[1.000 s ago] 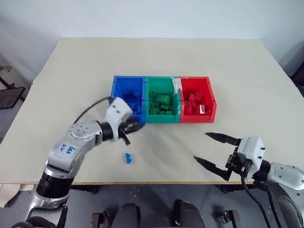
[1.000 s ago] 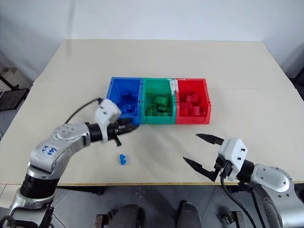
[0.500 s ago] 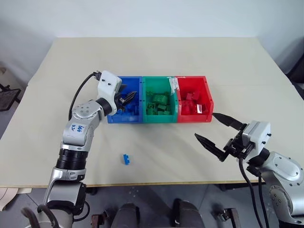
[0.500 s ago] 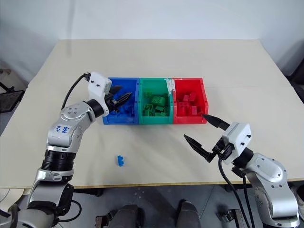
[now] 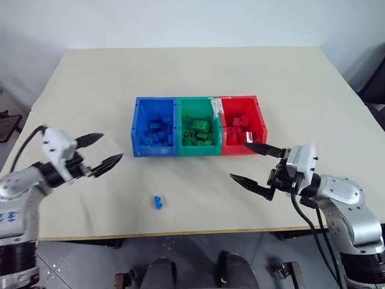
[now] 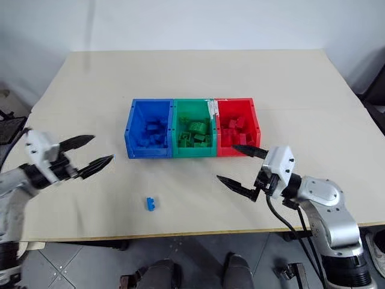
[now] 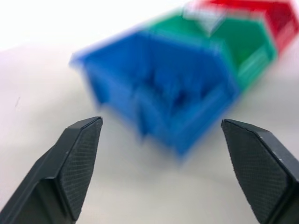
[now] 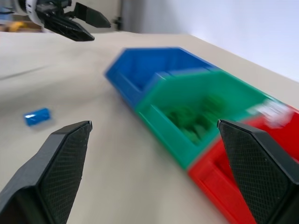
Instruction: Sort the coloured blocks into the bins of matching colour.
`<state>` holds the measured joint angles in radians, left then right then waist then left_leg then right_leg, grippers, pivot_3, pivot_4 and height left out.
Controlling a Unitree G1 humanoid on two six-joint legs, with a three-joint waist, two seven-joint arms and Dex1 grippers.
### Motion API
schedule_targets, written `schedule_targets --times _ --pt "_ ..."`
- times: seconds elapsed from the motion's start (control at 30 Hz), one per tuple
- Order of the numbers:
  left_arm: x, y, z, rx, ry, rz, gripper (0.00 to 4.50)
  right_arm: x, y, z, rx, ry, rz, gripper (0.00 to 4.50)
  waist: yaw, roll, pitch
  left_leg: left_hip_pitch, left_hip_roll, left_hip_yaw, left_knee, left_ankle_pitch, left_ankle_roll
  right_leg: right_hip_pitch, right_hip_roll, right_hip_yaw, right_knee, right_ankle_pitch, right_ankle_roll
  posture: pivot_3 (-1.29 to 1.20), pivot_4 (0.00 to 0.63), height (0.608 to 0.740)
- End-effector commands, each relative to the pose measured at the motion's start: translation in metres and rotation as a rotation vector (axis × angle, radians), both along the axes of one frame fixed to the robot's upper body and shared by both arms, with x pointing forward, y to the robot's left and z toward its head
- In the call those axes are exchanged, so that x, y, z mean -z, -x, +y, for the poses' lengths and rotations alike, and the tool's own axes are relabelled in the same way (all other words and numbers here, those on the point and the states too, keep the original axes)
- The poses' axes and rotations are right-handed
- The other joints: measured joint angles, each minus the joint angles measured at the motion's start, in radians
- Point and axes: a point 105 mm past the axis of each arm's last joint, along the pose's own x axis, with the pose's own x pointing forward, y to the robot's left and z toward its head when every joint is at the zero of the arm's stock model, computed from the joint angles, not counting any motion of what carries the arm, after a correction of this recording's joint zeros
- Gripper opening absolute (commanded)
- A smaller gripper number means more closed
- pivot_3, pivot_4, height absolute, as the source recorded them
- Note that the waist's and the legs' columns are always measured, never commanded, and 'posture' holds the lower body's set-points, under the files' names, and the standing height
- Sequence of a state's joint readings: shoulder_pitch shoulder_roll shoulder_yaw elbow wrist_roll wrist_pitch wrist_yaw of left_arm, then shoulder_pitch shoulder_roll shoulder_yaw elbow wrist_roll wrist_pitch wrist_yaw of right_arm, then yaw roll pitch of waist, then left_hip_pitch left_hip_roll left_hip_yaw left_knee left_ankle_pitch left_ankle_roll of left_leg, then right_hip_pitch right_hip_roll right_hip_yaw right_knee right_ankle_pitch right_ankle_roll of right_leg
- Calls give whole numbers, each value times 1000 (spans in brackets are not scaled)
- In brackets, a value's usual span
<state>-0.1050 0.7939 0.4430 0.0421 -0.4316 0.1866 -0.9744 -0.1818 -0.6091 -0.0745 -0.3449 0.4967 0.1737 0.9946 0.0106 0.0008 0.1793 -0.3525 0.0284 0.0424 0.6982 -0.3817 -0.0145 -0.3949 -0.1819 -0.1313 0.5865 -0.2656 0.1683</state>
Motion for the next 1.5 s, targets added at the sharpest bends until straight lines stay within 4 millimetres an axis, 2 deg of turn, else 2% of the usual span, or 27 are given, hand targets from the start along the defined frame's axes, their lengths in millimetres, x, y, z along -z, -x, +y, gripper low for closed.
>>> schedule_targets --times 0.03,0.1,0.23,0.37,0.47,0.53,0.57,0.63,0.83,0.93,1.0,1.17,1.2,1.33,1.5 --pt "2 16 30 -17 -63 18 4399 5 11 13 -122 90 -20 4500 1 0 0 0 0 0 0 0 0 0 0 0 0 0 0 0 150 740" --pt "1 17 30 -3 -65 23 4399 9 12 15 -149 115 -17 4500 7 0 0 0 0 0 0 0 0 0 0 0 0 0 0 0 150 740" --pt "14 35 5 202 -134 141 4399 12 12 21 -178 133 -17 4500 10 0 0 0 0 0 0 -1 0 0 0 0 0 0 0 0 150 740" --pt "26 49 -34 389 -205 201 4399 17 12 10 -145 153 0 4500 11 0 0 0 0 1 0 -1 -1 -1 0 0 1 0 0 0 150 740" --pt "36 52 -72 495 -237 229 4399 23 15 -2 -115 190 20 4500 15 0 0 0 0 1 0 -1 0 -1 0 0 1 0 0 0 150 740" --pt "53 51 -87 489 -257 318 4399 25 18 -7 -99 204 32 4500 13 0 0 0 0 1 0 -1 0 -1 0 0 1 0 0 0 150 740" --pt "58 45 -95 468 -270 309 4399 26 19 -9 -91 208 33 4500 13 0 0 0 0 1 0 -1 0 -1 0 0 1 0 0 0 150 740" --pt "60 35 -105 423 -257 295 4399 26 20 -10 -76 206 36 4500 12 0 0 0 0 2 0 -1 0 -1 0 1 1 0 0 0 150 740" --pt "77 29 -132 419 -291 313 4399 28 28 -13 -33 197 46 4500 17 2 -1 1 0 2 0 -1 0 -1 0 1 1 0 0 0 150 740" --pt "80 28 -134 423 -319 336 3841 28 31 -14 -15 196 52 4500 23 2 -1 1 0 2 2 -1 0 1 0 1 1 0 0 0 150 740" --pt "81 31 -131 437 -346 353 3257 28 32 -14 -6 196 53 4500 23 2 -1 1 0 2 2 -1 0 1 0 1 0 0 0 0 150 740" --pt "74 27 -125 453 -353 352 1647 27 31 -17 14 196 56 4500 14 3 -1 2 0 2 1 -1 0 1 0 1 0 0 -1 0 150 740" --pt "70 25 -127 453 -331 338 1437 26 31 -17 18 193 56 4500 14 3 -1 2 0 2 1 -1 0 1 0 1 0 0 -1 0 150 740" --pt "40 9 -138 402 -136 227 1443 21 29 -18 59 147 49 4500 17 2 -1 1 0 2 1 -1 0 1 0 1 0 0 -1 0 150 740" --pt "-21 -41 -134 138 80 -112 1443 1 14 -26 239 -27 -9 4500 18 1 -1 0 0 1 3 -1 0 1 0 0 1 0 -1 0 150 740"
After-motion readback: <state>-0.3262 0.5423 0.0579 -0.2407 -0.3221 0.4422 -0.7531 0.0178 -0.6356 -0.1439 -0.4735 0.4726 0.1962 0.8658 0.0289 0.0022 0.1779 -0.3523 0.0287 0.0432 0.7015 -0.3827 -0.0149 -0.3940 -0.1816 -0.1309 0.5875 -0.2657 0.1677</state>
